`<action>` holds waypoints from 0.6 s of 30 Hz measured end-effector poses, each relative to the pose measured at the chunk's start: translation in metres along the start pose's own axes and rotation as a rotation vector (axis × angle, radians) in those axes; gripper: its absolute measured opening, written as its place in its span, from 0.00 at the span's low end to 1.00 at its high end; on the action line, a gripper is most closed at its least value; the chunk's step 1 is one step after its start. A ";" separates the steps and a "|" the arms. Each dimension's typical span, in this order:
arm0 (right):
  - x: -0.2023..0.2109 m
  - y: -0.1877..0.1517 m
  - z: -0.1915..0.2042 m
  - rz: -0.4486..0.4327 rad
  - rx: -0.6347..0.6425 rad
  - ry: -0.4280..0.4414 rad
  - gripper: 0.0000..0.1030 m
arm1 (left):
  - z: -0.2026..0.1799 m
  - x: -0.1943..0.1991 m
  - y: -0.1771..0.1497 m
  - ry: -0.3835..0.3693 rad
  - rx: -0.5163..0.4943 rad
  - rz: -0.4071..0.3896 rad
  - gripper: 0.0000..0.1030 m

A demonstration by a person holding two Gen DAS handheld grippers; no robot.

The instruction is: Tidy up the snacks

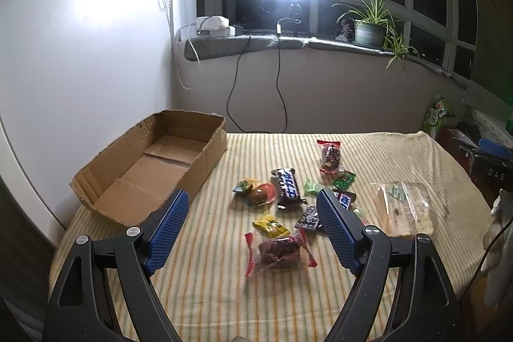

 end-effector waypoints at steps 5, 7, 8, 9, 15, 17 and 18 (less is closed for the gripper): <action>-0.007 -0.002 -0.003 0.030 -0.006 0.035 1.00 | -0.014 -0.009 -0.006 -0.056 -0.007 0.036 0.80; -0.010 -0.005 -0.006 0.044 -0.013 0.056 1.00 | -0.020 -0.014 -0.009 -0.095 -0.003 0.057 0.79; -0.012 -0.007 -0.007 0.052 -0.016 0.067 1.00 | -0.024 -0.017 -0.011 -0.116 -0.001 0.071 0.79; -0.014 -0.009 -0.008 0.063 -0.021 0.083 1.00 | -0.028 -0.019 -0.012 -0.134 -0.002 0.081 0.79; -0.027 -0.023 -0.013 0.154 -0.075 0.220 1.00 | -0.054 -0.037 -0.023 -0.294 0.023 0.176 0.64; -0.033 -0.030 -0.014 0.191 -0.096 0.272 1.00 | -0.064 -0.043 -0.026 -0.364 0.048 0.212 0.62; -0.036 -0.033 -0.013 0.207 -0.105 0.294 0.99 | -0.069 -0.046 -0.027 -0.400 0.063 0.236 0.59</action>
Point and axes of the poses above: each gripper's, at about its wrist camera, not at the fingertips, and x roughly against the way its jaws point, z to its left, y to its top, the point moved 3 cm from there along -x, roughly the way its jaws point, and after that the axes turned 1 degree about y, right-handed, at the moved point
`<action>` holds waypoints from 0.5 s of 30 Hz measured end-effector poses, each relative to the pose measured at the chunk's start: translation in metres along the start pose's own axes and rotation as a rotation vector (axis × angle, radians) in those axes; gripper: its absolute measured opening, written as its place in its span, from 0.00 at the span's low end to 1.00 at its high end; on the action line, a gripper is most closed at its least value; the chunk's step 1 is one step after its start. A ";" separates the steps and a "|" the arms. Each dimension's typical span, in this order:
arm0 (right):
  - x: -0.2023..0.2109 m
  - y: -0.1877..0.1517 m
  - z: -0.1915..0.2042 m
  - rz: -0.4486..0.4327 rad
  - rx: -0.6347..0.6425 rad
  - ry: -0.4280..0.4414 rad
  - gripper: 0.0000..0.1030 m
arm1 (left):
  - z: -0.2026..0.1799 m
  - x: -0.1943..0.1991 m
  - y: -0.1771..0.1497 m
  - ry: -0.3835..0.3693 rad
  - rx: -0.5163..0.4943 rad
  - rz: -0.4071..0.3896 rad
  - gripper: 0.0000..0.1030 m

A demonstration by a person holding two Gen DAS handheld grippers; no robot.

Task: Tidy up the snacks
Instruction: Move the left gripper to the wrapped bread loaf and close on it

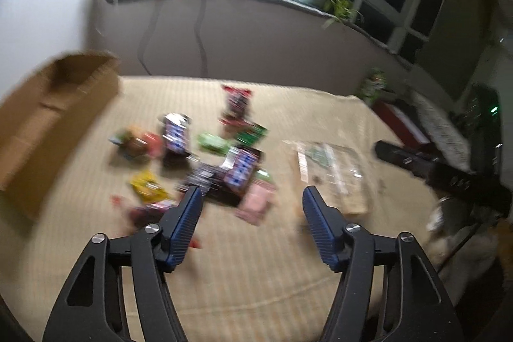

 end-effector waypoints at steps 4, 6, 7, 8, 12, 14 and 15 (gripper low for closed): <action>-0.017 -0.013 -0.005 0.091 -0.049 0.098 0.91 | -0.011 -0.017 -0.003 -0.092 0.020 0.060 0.55; -0.022 -0.017 -0.006 0.119 -0.066 0.128 0.85 | -0.016 -0.025 -0.003 -0.130 0.026 0.089 0.51; -0.025 -0.020 -0.006 0.136 -0.078 0.146 0.84 | -0.016 -0.028 -0.003 -0.143 0.032 0.101 0.49; -0.025 -0.020 -0.006 0.144 -0.085 0.157 0.82 | -0.018 -0.032 -0.003 -0.161 0.041 0.117 0.49; -0.030 -0.025 -0.005 0.173 -0.112 0.208 0.75 | -0.019 -0.041 -0.006 -0.206 0.066 0.155 0.47; -0.033 -0.026 -0.004 0.188 -0.120 0.227 0.72 | -0.019 -0.045 -0.006 -0.214 0.068 0.168 0.47; -0.035 -0.027 -0.004 0.196 -0.124 0.234 0.70 | -0.020 -0.047 -0.006 -0.220 0.067 0.174 0.47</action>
Point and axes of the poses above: each gripper's, at about its wrist camera, not at the fingertips, and x roughly against the way its jaws point, z to its left, y to its top, the point moved 3 cm from there along -x, roughly the way its jaws point, and after that the axes turned 1 degree about y, right-handed, at the moved point
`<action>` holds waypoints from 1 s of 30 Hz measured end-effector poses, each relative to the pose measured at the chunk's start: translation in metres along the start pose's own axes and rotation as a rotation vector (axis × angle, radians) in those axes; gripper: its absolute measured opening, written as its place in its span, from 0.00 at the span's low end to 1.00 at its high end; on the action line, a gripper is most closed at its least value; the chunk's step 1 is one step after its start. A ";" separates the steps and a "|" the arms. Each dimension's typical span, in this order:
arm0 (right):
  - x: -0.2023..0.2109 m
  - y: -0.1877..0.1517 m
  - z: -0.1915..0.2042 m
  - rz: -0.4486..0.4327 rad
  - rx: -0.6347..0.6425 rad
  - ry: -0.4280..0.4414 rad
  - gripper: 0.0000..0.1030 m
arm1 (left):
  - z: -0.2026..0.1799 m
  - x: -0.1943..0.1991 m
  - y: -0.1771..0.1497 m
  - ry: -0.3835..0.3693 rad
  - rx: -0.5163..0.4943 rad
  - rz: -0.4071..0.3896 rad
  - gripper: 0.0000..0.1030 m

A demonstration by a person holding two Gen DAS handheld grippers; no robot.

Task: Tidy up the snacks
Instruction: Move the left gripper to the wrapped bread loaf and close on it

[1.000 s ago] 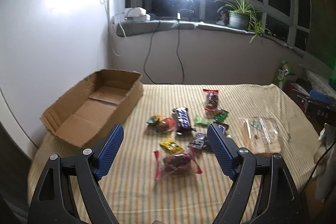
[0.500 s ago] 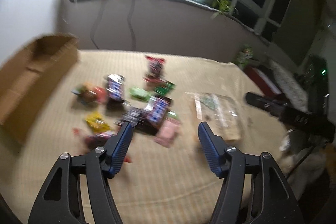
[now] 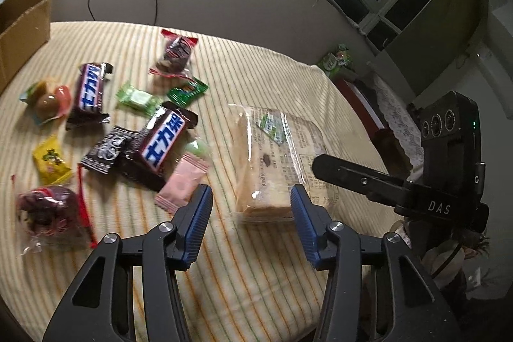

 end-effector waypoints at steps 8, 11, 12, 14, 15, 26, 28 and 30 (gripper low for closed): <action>-0.012 0.002 -0.006 0.046 -0.048 0.036 0.64 | -0.002 -0.011 0.003 -0.035 -0.004 0.027 0.41; -0.014 0.001 -0.008 0.062 -0.055 0.034 0.60 | -0.005 -0.013 0.004 -0.050 -0.016 0.033 0.36; -0.014 0.001 -0.009 0.064 -0.055 0.033 0.58 | -0.006 -0.013 0.004 -0.048 -0.025 0.033 0.35; -0.014 0.001 -0.010 0.068 -0.050 0.028 0.56 | -0.007 -0.016 0.004 -0.052 -0.029 0.038 0.33; -0.015 0.001 -0.009 0.069 -0.047 0.026 0.56 | -0.008 -0.016 0.004 -0.053 -0.032 0.039 0.31; -0.017 0.003 -0.003 0.080 -0.023 0.011 0.52 | -0.011 -0.017 0.005 -0.050 -0.047 0.039 0.30; -0.017 0.003 -0.002 0.085 -0.013 0.006 0.52 | -0.009 -0.018 0.002 -0.044 -0.040 0.039 0.31; -0.018 0.002 -0.001 0.091 -0.005 0.004 0.50 | -0.004 -0.024 0.003 -0.044 -0.016 0.053 0.37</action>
Point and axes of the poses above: each gripper's, at about its wrist camera, not at the fingertips, and x roughly against the way its jaws point, z to its left, y to its top, the point moved 3 cm from there along -x, roughly the way its jaws point, and after that the axes turned 1 degree about y, right-handed, at the moved point
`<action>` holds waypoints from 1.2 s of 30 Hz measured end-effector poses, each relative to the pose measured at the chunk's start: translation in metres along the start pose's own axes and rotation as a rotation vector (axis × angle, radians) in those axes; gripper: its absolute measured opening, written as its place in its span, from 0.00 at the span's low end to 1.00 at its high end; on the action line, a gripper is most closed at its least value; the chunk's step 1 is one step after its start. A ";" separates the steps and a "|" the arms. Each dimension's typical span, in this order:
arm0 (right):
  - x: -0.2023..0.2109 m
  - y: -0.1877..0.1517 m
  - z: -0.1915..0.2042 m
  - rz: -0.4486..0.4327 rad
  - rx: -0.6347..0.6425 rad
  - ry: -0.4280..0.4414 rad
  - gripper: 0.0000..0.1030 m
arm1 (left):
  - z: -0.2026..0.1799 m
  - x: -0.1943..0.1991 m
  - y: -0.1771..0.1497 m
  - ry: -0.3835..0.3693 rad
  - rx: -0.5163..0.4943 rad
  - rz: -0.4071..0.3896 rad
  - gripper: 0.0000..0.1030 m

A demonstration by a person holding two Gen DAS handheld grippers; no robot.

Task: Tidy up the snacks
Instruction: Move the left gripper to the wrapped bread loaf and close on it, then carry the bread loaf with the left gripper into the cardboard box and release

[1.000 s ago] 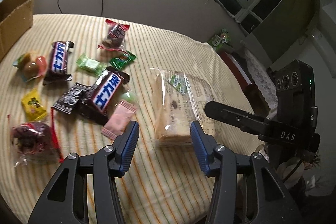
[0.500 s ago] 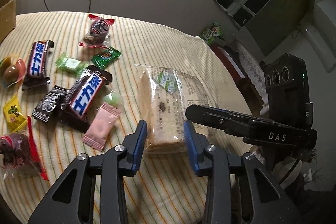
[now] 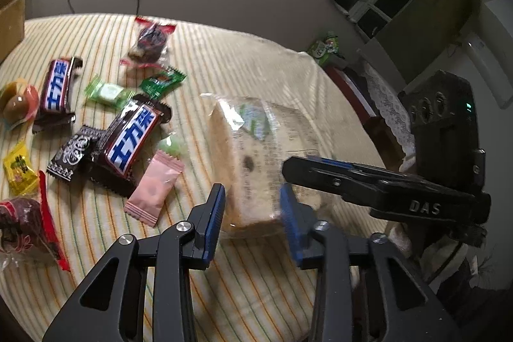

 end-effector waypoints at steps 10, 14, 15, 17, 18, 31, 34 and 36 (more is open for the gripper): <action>0.001 -0.001 -0.005 0.015 -0.009 0.010 0.48 | -0.006 -0.001 0.004 -0.024 -0.016 0.006 0.38; 0.002 0.002 0.003 0.015 0.001 0.014 0.47 | -0.009 0.010 0.004 -0.002 -0.029 -0.023 0.38; 0.001 0.004 0.007 0.015 0.007 0.014 0.47 | -0.009 0.014 0.004 0.007 -0.033 -0.035 0.38; 0.002 0.008 0.013 0.012 0.021 0.022 0.47 | -0.007 0.022 0.006 0.018 -0.036 -0.051 0.38; 0.001 0.009 0.016 0.011 0.025 0.027 0.47 | -0.005 0.027 0.006 0.022 -0.035 -0.060 0.38; -0.011 0.041 0.099 0.004 0.177 0.077 0.47 | 0.032 0.093 0.016 0.110 0.008 -0.213 0.38; -0.016 0.047 0.121 0.008 0.214 0.093 0.47 | 0.047 0.109 0.017 0.137 0.024 -0.249 0.38; -0.022 0.051 0.137 0.013 0.238 0.105 0.47 | 0.057 0.121 0.017 0.155 0.037 -0.273 0.38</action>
Point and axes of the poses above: each gripper's, at about its wrist camera, not at the fingertips, and x roughly against the way its jaws point, z to its left, y to its top, the point moved 3 cm from there along -x, roughly the way its jaws point, and after that the axes turned 1 degree about y, right-handed, at the moved point
